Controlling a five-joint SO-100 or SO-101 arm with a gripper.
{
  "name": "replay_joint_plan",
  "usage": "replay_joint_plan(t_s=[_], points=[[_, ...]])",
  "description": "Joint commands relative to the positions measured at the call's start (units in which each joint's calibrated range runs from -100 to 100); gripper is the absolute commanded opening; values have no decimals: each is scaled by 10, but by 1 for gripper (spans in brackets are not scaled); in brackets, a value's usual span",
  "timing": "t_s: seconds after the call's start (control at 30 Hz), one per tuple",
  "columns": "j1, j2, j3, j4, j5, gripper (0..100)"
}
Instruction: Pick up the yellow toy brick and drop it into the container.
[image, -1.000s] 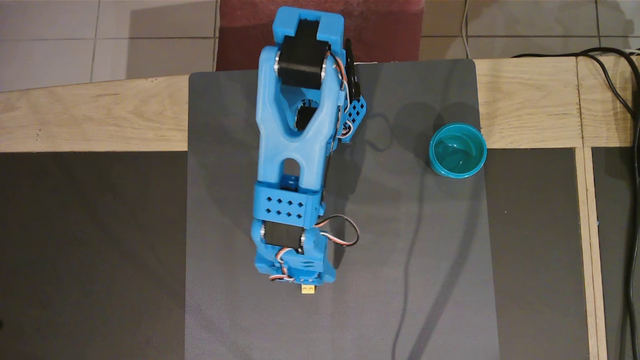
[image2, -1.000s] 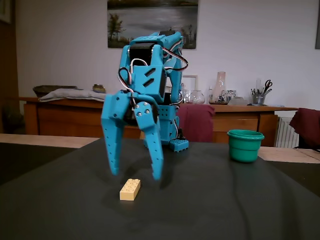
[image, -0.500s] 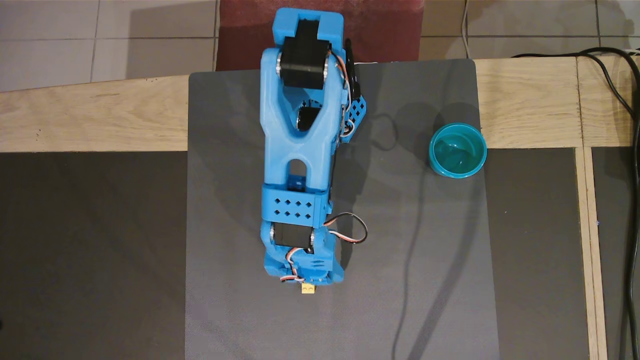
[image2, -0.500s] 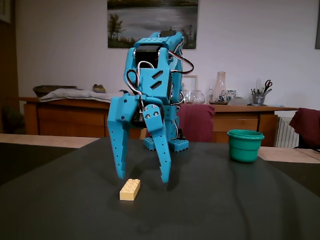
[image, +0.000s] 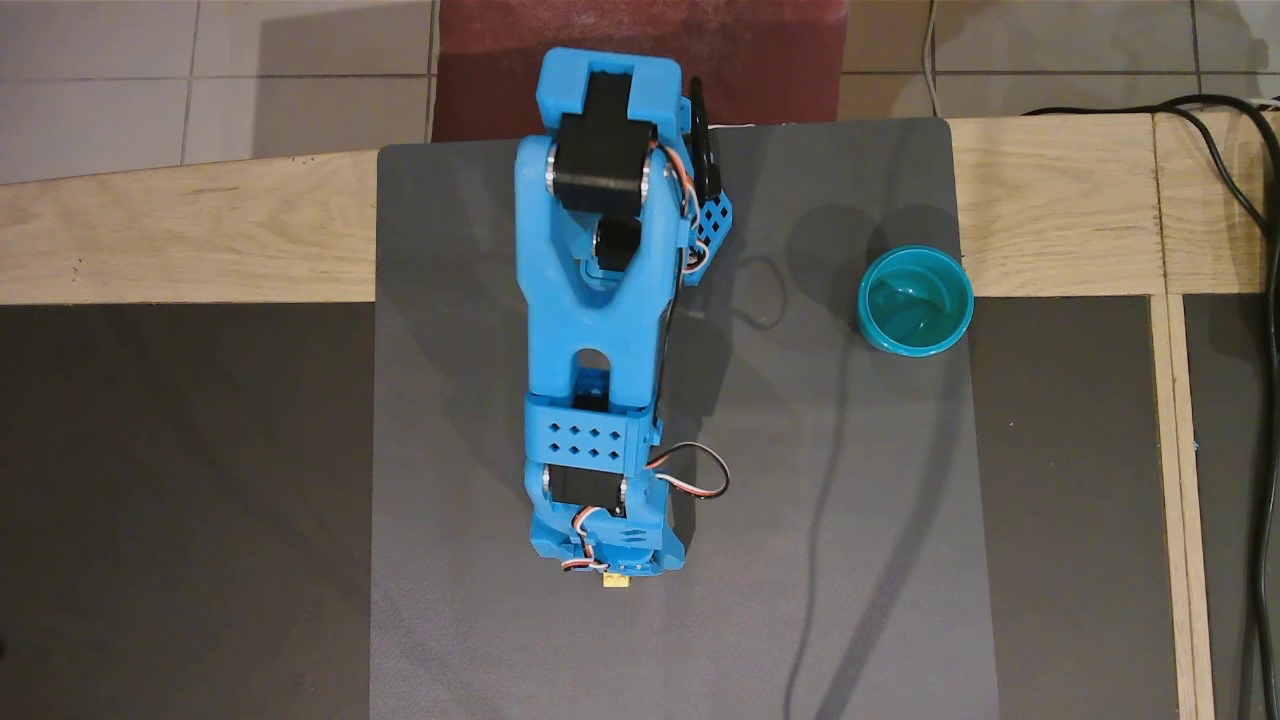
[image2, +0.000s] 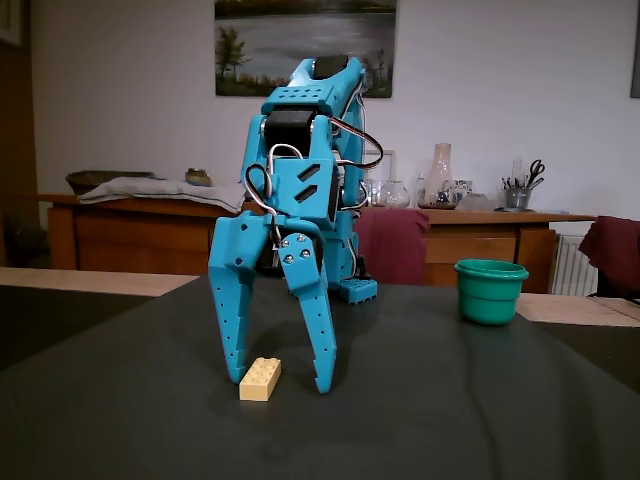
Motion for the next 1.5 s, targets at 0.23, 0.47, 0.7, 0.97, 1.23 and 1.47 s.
replay_joint_plan(t_s=[0.23, 0.47, 0.7, 0.97, 1.23, 1.47], points=[[5, 3, -9, -2, 4, 8], [6, 3, -9, -2, 4, 1], [-1, -5, -16, 2, -24, 0], [-69, -141, -93, 161, -123, 0], [-188, -287, -194, 370, -198, 0], [-304, -364, -210, 492, -242, 0]])
